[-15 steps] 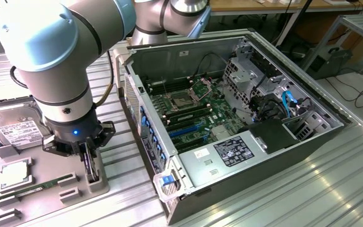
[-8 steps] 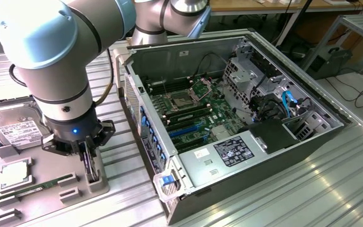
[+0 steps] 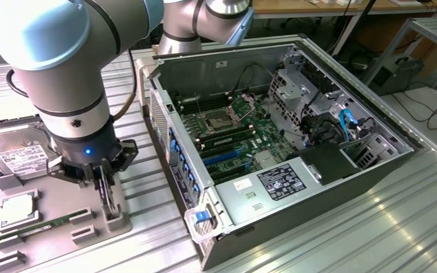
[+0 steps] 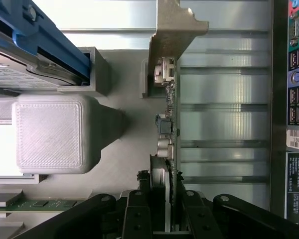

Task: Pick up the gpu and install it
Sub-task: 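Pick up the gpu and move the gpu toward the slot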

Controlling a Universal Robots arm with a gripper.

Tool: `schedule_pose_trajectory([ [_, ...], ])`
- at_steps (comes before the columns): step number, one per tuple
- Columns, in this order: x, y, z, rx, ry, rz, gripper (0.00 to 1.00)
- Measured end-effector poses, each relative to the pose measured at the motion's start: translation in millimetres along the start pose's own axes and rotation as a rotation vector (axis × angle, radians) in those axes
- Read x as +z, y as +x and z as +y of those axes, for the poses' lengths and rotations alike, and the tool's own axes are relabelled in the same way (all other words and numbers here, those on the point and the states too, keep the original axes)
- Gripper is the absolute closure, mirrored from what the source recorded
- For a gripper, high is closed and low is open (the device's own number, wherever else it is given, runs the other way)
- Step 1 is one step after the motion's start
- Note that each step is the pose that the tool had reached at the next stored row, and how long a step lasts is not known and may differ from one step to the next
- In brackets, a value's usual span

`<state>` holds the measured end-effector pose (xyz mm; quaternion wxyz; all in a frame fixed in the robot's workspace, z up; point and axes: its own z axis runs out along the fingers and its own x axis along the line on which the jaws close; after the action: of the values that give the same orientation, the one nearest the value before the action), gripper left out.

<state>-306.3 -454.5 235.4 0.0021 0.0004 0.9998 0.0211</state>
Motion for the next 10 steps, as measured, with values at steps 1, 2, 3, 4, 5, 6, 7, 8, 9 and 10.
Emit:
schedule_pose_trajectory([
  [1,-0.8,0.0,0.0,0.0,0.0,-0.0001,0.72],
  [2,-1.6,0.0,0.1,0.0,0.0,0.0,0.72],
  [3,-2.2,0.0,0.1,0.0,-0.0001,-0.0001,0.72],
  [4,-2.8,0.0,0.1,0.0,-0.0001,-0.0001,0.72],
  [5,-3.3,0.0,0.1,0.0,-0.0001,-0.0001,0.72],
  [6,-3.6,0.0,0.2,0.0,-0.0001,-0.0001,0.72],
  [7,-4.0,0.0,0.2,0.0,-0.0001,-0.0001,0.72],
  [8,-4.2,0.0,0.2,0.0,-0.0002,-0.0002,0.72],
  [9,-4.4,0.0,0.2,0.0,-0.0001,-0.0001,0.72],
  [10,-4.7,0.0,0.2,0.0,-0.0001,-0.0001,0.72],
])
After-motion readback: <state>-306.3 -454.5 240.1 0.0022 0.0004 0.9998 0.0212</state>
